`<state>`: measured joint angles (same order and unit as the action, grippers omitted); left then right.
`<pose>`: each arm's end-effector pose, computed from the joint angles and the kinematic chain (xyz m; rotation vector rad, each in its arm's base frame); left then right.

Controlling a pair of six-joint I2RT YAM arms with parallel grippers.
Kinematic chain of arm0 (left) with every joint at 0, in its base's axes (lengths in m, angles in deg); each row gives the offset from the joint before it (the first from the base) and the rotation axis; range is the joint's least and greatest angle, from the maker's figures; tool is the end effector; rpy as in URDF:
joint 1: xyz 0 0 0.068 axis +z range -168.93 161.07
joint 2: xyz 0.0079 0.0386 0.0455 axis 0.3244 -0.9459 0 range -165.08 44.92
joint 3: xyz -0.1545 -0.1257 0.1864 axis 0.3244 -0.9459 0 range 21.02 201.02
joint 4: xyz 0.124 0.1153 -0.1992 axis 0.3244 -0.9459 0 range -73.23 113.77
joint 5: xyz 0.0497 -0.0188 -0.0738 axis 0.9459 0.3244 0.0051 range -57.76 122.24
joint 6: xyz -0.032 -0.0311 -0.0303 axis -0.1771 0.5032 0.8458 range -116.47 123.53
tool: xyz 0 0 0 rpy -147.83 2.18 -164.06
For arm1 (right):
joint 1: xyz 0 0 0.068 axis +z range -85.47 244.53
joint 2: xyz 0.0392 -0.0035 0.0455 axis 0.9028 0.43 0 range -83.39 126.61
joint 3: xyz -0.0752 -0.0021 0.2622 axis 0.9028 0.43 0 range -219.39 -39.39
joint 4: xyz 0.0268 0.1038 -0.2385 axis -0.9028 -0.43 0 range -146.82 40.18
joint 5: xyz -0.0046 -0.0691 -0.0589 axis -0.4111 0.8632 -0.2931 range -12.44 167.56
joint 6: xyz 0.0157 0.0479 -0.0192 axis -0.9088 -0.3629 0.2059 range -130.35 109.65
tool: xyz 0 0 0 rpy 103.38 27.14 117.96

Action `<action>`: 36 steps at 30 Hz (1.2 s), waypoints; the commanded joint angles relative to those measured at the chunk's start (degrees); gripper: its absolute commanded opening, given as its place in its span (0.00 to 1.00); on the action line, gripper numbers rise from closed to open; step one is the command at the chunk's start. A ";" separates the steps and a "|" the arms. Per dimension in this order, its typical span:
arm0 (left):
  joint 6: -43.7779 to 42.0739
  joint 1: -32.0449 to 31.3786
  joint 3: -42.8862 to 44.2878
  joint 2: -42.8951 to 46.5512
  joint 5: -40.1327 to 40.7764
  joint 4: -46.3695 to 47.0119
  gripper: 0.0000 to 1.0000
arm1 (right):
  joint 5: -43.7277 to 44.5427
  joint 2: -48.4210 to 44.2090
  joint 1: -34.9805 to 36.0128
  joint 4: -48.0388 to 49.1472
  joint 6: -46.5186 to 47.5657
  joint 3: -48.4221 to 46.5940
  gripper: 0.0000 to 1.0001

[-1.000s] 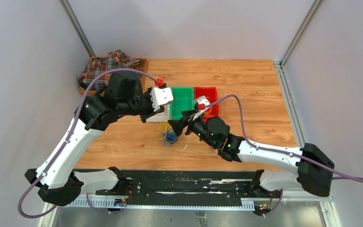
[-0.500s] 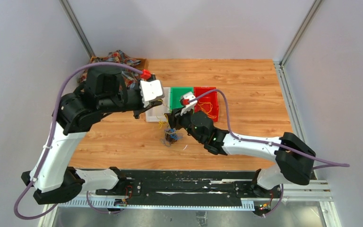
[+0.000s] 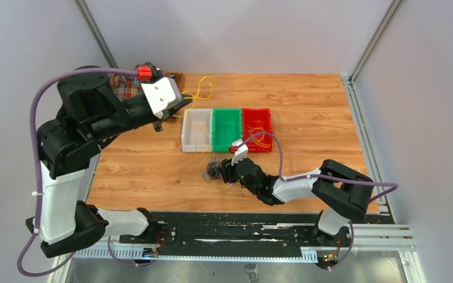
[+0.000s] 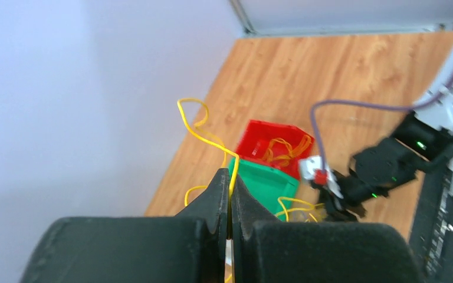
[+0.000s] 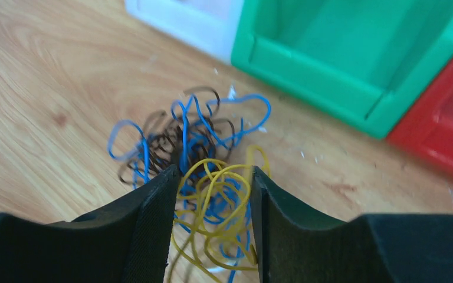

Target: Untangle the cables

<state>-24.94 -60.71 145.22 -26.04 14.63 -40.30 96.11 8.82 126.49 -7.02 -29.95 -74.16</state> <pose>0.0961 -0.1002 0.5750 1.1950 1.3075 -0.4386 0.1589 0.2744 0.1758 -0.4525 1.8158 0.7070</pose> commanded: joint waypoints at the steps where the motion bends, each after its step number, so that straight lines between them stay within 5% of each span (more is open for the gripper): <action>1: 1.39 -0.50 -0.43 1.70 8.48 12.13 0.00 | 1.88 1.70 1.22 8.89 -1.53 4.20 0.49; 7: 2.45 -0.49 -1.14 1.05 9.55 17.91 0.00 | 1.90 0.86 2.99 7.70 -2.22 5.16 0.56; 16: 4.88 -0.49 -8.31 -1.75 4.27 20.98 0.00 | 6.53 -17.82 1.40 -9.93 -0.18 0.72 0.76; 36: 7.87 -2.96 -16.69 -18.74 1.72 37.68 0.00 | 27.26 -47.97 -12.35 -45.71 -15.19 6.04 0.69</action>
<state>-17.20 -63.15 130.62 -42.00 15.90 -10.51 115.98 -34.83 116.48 -42.21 -39.89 -69.72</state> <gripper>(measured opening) 0.017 0.690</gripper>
